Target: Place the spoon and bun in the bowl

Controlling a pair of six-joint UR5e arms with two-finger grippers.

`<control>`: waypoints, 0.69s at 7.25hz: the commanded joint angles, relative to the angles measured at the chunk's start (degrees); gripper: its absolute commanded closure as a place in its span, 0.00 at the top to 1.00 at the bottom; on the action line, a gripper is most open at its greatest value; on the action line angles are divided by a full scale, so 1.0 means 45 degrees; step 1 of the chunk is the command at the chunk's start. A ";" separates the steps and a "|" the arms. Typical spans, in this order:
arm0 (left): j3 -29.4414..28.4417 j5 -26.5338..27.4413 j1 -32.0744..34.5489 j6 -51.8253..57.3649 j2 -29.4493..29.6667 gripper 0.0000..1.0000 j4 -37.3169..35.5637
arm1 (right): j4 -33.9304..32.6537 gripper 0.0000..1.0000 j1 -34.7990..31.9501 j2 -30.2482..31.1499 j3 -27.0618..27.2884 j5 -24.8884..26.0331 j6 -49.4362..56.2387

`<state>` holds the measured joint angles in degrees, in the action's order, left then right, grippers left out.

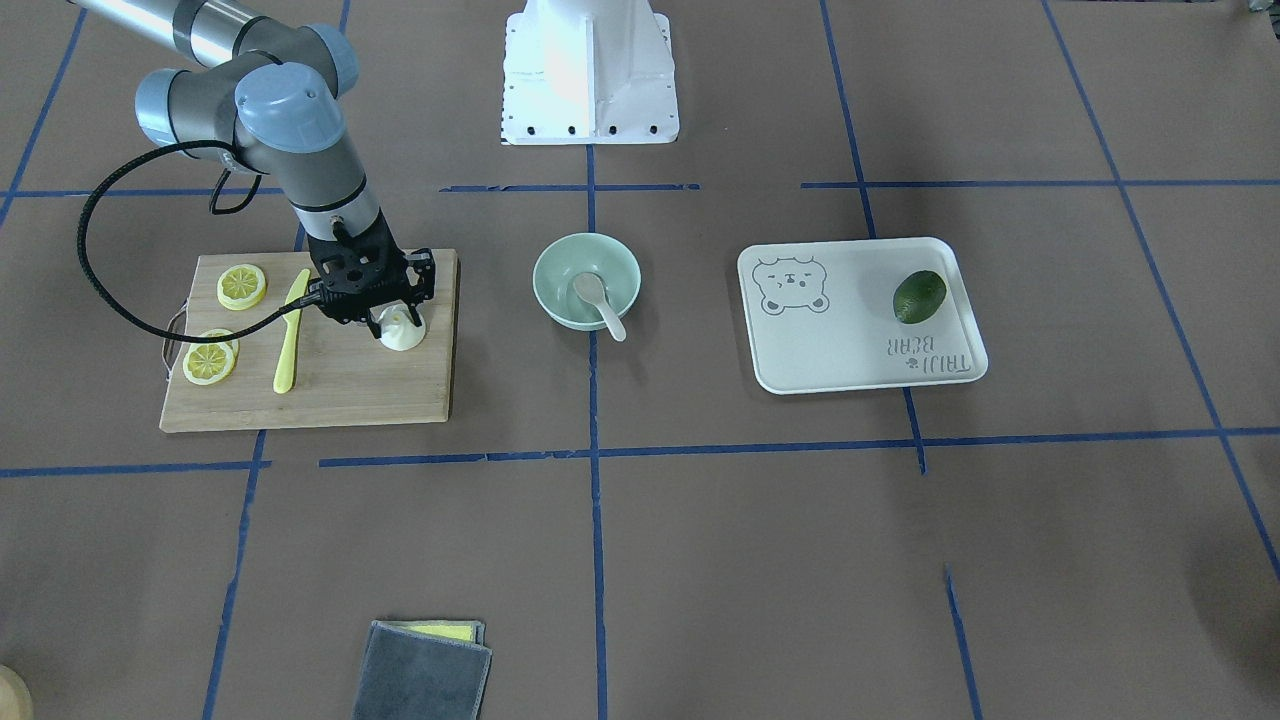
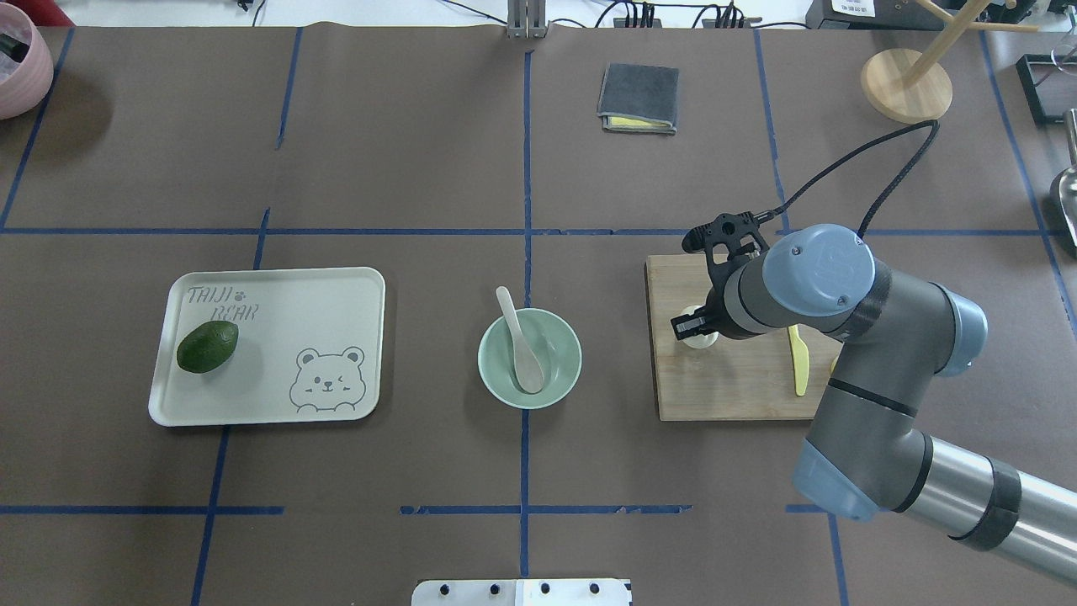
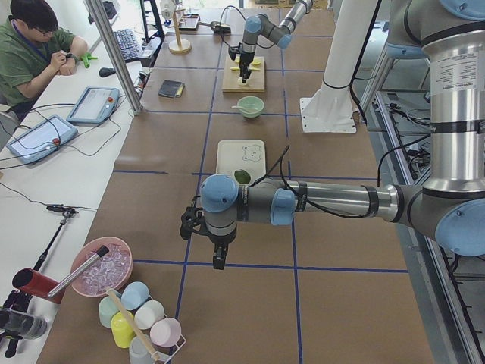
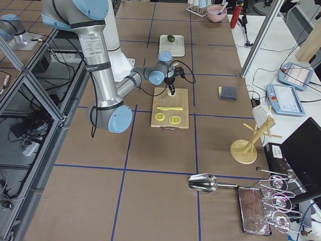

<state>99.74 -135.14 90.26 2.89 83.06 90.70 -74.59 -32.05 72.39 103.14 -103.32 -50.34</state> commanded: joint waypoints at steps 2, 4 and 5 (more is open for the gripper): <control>0.0004 -0.0007 0.0000 0.0002 0.0000 1.00 0.0000 | -0.0006 0.00 0.0187 -0.0205 0.0127 -0.0028 -0.0141; 0.0004 -0.0007 0.0000 0.0002 0.0000 1.00 0.0000 | -0.1965 0.00 0.0945 -0.2769 0.0168 0.0108 -0.2028; -0.0016 -0.0007 0.0000 0.0002 0.0000 1.00 0.0000 | -0.3197 0.00 0.1394 -0.4061 0.0090 0.0515 -0.2636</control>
<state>99.74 -135.18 90.26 2.88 83.06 90.70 -82.37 -28.16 61.40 103.81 -102.56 -58.29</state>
